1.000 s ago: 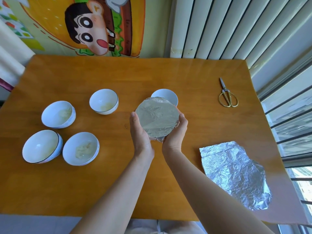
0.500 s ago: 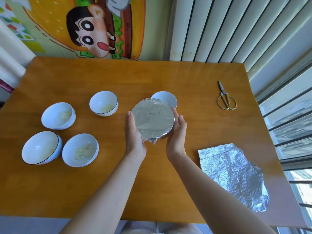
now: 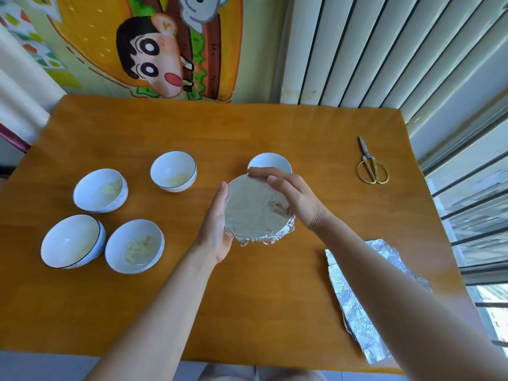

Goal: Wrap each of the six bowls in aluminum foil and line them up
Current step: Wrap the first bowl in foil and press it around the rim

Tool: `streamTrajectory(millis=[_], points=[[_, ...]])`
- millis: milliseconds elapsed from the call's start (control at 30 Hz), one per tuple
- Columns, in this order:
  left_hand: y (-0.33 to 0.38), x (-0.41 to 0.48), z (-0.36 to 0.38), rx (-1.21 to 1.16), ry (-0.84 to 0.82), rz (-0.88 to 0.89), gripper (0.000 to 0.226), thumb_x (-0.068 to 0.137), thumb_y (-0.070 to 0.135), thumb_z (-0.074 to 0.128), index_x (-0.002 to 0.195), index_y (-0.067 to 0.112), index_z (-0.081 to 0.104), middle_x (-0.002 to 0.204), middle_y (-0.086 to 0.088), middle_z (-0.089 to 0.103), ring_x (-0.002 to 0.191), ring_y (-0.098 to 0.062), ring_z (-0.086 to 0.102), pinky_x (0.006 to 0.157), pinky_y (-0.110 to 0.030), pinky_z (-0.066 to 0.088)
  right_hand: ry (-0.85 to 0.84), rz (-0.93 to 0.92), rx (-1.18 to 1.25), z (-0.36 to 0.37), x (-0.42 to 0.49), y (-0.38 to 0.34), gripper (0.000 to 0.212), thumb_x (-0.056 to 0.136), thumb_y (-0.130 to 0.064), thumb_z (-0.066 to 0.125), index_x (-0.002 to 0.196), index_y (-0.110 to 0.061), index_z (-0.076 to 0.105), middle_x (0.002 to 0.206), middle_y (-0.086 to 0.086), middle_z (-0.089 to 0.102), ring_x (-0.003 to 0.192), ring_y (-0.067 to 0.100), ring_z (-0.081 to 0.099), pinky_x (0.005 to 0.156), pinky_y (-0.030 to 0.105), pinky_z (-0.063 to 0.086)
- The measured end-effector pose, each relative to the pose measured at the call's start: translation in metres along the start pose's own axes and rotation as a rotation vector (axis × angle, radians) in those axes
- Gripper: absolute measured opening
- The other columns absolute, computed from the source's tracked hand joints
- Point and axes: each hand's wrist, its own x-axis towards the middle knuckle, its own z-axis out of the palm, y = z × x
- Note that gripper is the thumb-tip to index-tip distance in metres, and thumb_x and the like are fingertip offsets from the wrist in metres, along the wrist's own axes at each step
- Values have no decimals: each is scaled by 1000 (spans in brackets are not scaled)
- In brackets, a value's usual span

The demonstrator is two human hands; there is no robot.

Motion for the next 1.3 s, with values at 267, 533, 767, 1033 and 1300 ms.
streamTrajectory(millis=[267, 533, 767, 1033, 1300], points=[[-1, 3, 7, -30, 64, 11, 57, 98, 65, 29, 123, 29, 66, 119, -1, 71, 117, -25, 62, 101, -50, 47, 188, 126, 530, 17, -3, 14, 50, 90, -43, 39, 118, -14, 69, 127, 15, 65, 118, 30, 60, 103, 45, 45], [-2, 3, 10, -68, 115, 49, 56, 98, 61, 36, 126, 22, 65, 120, -5, 71, 113, -24, 66, 91, -42, 53, 288, 176, 669, 25, 0, 15, 54, 87, -43, 39, 119, -11, 68, 123, 20, 63, 111, 32, 60, 102, 49, 44], [-4, 8, 8, -145, 242, 78, 50, 100, 63, 29, 116, 32, 66, 108, 4, 74, 97, -16, 71, 68, -34, 52, 518, 137, 482, 21, -4, 12, 61, 89, -51, 31, 137, -22, 53, 141, -6, 54, 131, 7, 49, 116, 37, 32], [-8, 9, 26, -248, 350, 116, 61, 94, 70, 36, 132, 27, 59, 128, -1, 66, 116, -21, 64, 94, -45, 54, 593, 238, 732, 58, -10, -3, 48, 74, -59, 49, 109, -34, 72, 122, 4, 67, 115, 24, 62, 94, 44, 51], [-14, 10, 30, -243, 377, 165, 74, 78, 79, 44, 132, 31, 58, 130, 1, 65, 119, -20, 62, 101, -50, 50, 686, 194, 917, 60, -11, -9, 37, 82, -40, 49, 105, -20, 70, 103, 5, 69, 88, 17, 68, 74, 30, 53]])
